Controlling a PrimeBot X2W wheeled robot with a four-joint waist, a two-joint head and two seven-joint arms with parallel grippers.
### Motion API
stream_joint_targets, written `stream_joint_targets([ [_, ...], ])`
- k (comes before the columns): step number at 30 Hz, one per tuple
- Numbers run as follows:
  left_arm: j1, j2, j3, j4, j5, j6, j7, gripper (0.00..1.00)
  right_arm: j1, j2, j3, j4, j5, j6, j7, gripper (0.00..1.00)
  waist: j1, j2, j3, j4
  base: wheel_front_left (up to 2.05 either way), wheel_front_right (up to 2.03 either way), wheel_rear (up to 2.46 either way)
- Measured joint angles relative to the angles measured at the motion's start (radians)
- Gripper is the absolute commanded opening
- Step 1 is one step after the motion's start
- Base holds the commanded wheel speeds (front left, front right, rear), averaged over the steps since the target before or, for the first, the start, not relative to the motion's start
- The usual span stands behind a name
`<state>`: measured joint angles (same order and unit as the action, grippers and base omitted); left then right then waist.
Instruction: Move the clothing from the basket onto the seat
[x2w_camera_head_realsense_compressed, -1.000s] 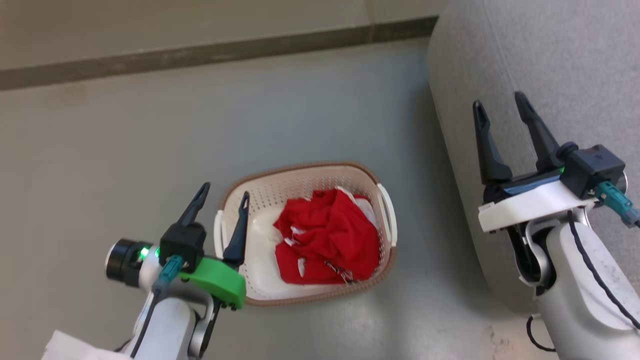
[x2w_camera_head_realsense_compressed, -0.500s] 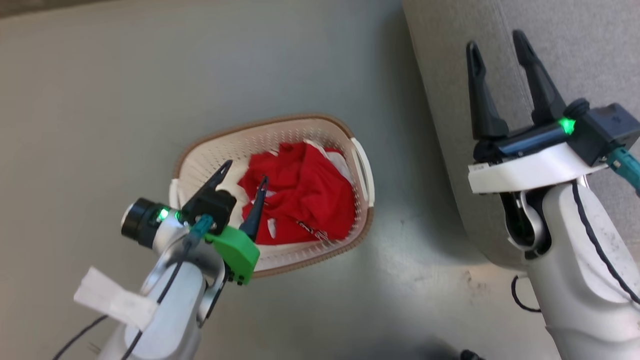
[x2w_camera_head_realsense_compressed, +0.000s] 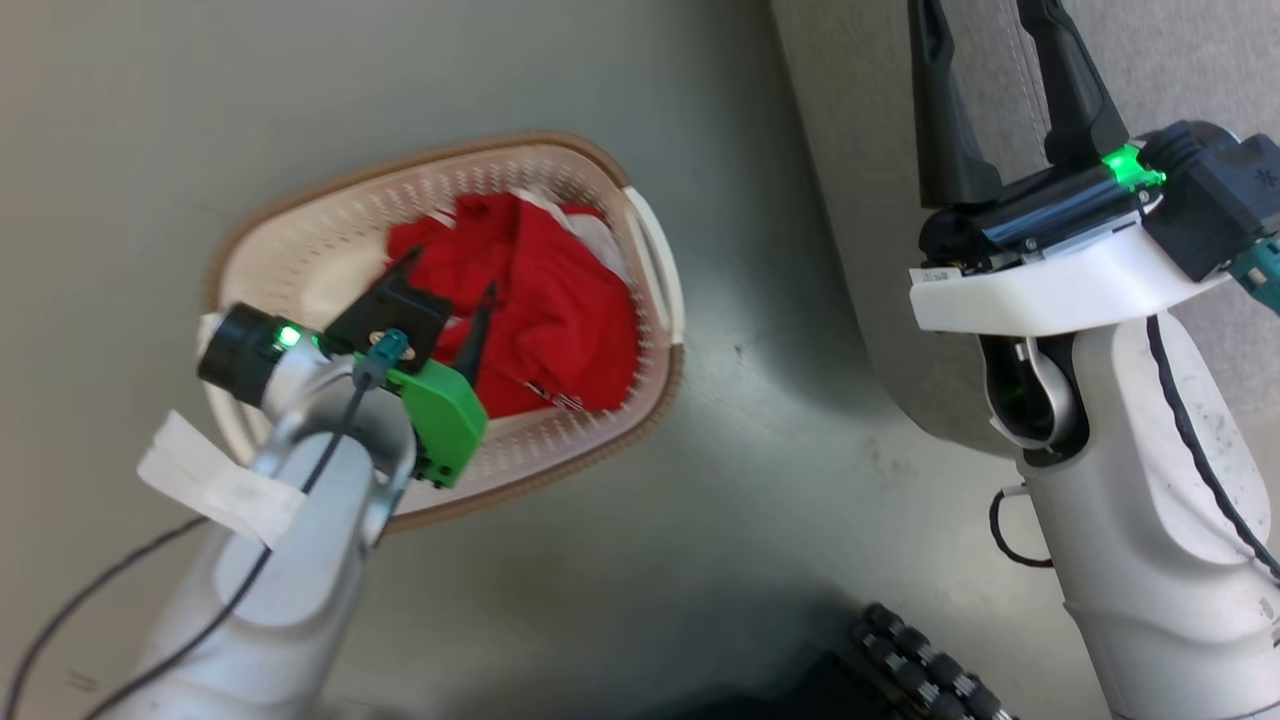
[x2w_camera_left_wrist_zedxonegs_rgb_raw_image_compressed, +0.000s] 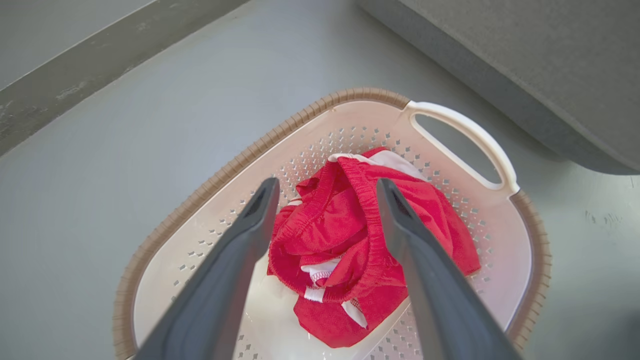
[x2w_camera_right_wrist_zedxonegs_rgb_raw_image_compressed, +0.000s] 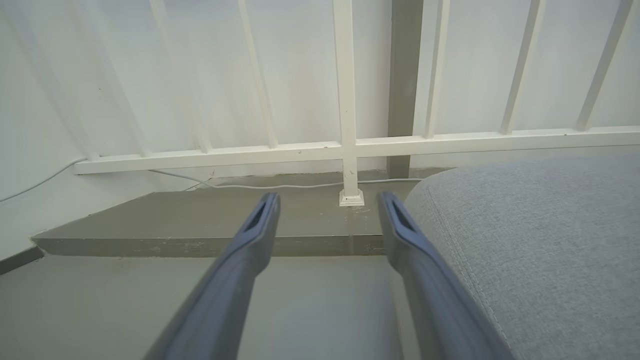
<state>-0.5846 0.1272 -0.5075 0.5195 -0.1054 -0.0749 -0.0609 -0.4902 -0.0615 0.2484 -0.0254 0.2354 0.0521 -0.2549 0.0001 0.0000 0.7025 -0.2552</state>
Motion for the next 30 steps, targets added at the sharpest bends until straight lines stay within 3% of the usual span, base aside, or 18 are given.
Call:
stream_joint_targets([
  [8, -0.04, 0.042, 0.006, 0.076, 0.011, -0.017, 0.017, 1.0, -0.019, 0.005, 0.005, 0.0, 0.012, 0.0, 0.0, 1.0, -0.0001, 0.0, 0.079, -0.07, 0.0, 0.0, 0.0],
  [19, -0.095, 0.038, -0.01, 0.164, -0.006, -0.035, 0.022, 1.0, -0.02, 0.013, 0.011, 0.003, 0.027, 0.0, 0.0, 1.0, -0.0001, 0.0, 0.164, -0.159, 0.0, 0.0, 0.0],
  [30, -0.123, 0.015, -0.011, 0.291, -0.05, -0.045, 0.064, 1.0, -0.026, 0.015, 0.036, 0.001, 0.079, -0.003, 0.0, 1.0, -0.0001, 0.0, 0.189, -0.185, 0.0, 0.0, 0.0],
])
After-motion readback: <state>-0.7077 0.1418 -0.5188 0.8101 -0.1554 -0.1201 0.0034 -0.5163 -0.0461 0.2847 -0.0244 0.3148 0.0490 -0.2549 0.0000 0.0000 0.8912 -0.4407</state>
